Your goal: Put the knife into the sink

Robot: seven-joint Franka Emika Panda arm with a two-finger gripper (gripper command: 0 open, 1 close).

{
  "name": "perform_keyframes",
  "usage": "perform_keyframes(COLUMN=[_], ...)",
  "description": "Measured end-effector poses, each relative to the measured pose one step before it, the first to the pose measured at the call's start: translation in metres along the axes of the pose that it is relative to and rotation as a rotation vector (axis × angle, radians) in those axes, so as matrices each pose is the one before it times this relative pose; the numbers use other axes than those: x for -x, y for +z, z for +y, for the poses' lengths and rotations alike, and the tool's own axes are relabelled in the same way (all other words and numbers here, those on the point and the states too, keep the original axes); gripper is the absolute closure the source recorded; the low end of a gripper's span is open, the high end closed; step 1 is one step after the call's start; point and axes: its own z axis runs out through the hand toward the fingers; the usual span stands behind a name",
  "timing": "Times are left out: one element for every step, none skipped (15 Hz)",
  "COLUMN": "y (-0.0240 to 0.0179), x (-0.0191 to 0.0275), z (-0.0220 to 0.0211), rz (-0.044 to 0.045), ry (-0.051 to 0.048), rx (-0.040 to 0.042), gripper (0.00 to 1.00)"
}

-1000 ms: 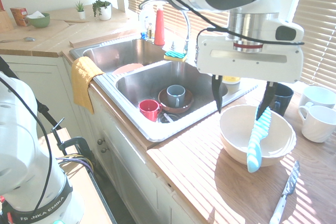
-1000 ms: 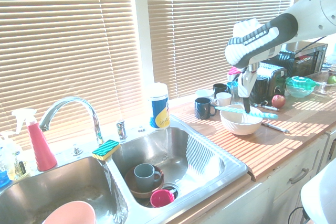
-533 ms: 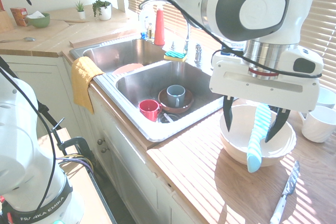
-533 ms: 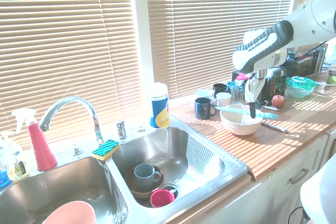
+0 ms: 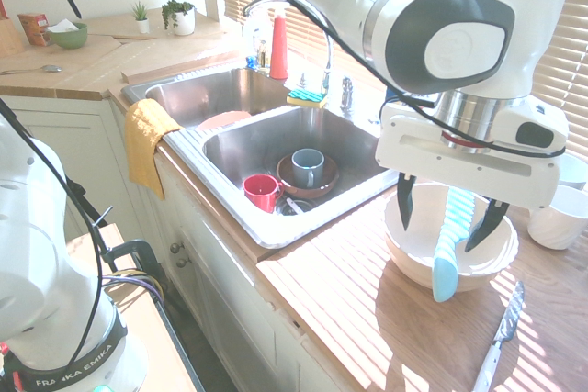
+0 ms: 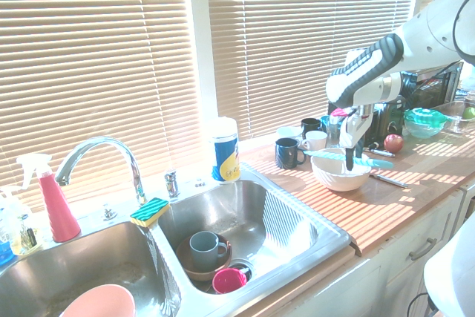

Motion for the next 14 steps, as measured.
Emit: perform_keyframes(y=[0.00089,0.0002,0.00009,0.00004,0.00004,0.00002,0.00003,0.00005,0.00004,0.00002,0.00009,0.00016,0.00014,0.00001], x=[-0.00001,0.00011,0.00008,0.00005,0.00004,0.00003,0.00004,0.00006,0.00004,0.00003,0.0001,0.00021,0.0002,0.00009], z=[0.0019,0.00201,0.00139,0.00107,0.00075,0.00054,0.00068,0.00077,0.00053,0.00039,0.00075,0.00157,0.00143,0.00113], rz=[-0.00141,-0.00031,-0.00017,-0.00005,-0.00007,-0.00004,-0.0001,-0.00024,-0.00012,-0.00006,-0.00061,-0.00117,-0.00106,-0.00009], ry=[0.00589,0.00515,0.00299,0.0021,0.00144,0.001,0.00098,0.00062,0.0005,0.00069,0.00146,0.00269,0.00191,0.00146], rx=[-0.00259,-0.00195,-0.00079,-0.00018,-0.00005,-0.00001,0.00001,-0.00003,-0.00004,-0.00002,-0.00002,0.00003,0.0,0.0001], gripper=[1.0,1.0,1.0,1.0,1.0,1.0,1.0,1.0,1.0,1.0,1.0,1.0,1.0,1.0])
